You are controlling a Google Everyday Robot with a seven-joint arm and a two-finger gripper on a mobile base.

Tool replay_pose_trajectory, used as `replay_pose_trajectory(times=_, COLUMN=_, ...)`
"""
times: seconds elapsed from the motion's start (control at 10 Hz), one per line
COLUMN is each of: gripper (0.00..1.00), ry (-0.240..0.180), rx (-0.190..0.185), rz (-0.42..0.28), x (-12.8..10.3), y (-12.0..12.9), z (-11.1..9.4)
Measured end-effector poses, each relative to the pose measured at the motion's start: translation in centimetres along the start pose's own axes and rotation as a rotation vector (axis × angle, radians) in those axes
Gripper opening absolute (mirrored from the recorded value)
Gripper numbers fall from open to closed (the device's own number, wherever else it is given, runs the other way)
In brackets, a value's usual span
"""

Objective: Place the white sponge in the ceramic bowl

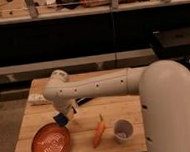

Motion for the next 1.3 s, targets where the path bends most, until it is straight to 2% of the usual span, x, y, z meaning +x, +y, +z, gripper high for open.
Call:
replay_pose_trajectory(times=0.3, gripper=0.09, ry=-0.007, rx=0.006, rz=-0.011, x=-0.1, y=0.0, z=0.1)
replay_pose_trajectory(times=0.4, gripper=0.07, ry=-0.030, rx=0.008, rz=-0.049, x=-0.6, y=0.1, z=0.5)
replay_pose_trajectory(times=0.5, gripper=0.02, ry=-0.059, rx=0.003, rz=-0.117, x=-1.8, y=-0.2, z=1.1)
replay_pose_trajectory(times=0.6, gripper=0.01, ry=-0.094, rx=-0.006, rz=-0.220, x=-3.4, y=-0.7, z=1.7)
replay_pose_trajectory(times=0.8, gripper=0.00, ry=-0.160, rx=-0.019, rz=-0.482, x=-6.8, y=-1.1, z=2.3)
replay_pose_trajectory(times=0.9, gripper=0.01, ry=-0.191, rx=-0.017, rz=-0.575, x=-7.9, y=-0.9, z=2.4)
replay_pose_trajectory(times=1.1, gripper=0.15, ry=-0.287, rx=0.007, rz=-0.800, x=-9.9, y=-0.3, z=2.1)
replay_pose_trajectory(times=1.2, gripper=0.27, ry=-0.320, rx=0.008, rz=-0.936, x=-11.2, y=0.1, z=2.0)
replay_pose_trajectory(times=1.3, gripper=0.37, ry=-0.337, rx=0.009, rz=-1.016, x=-12.2, y=0.4, z=1.9)
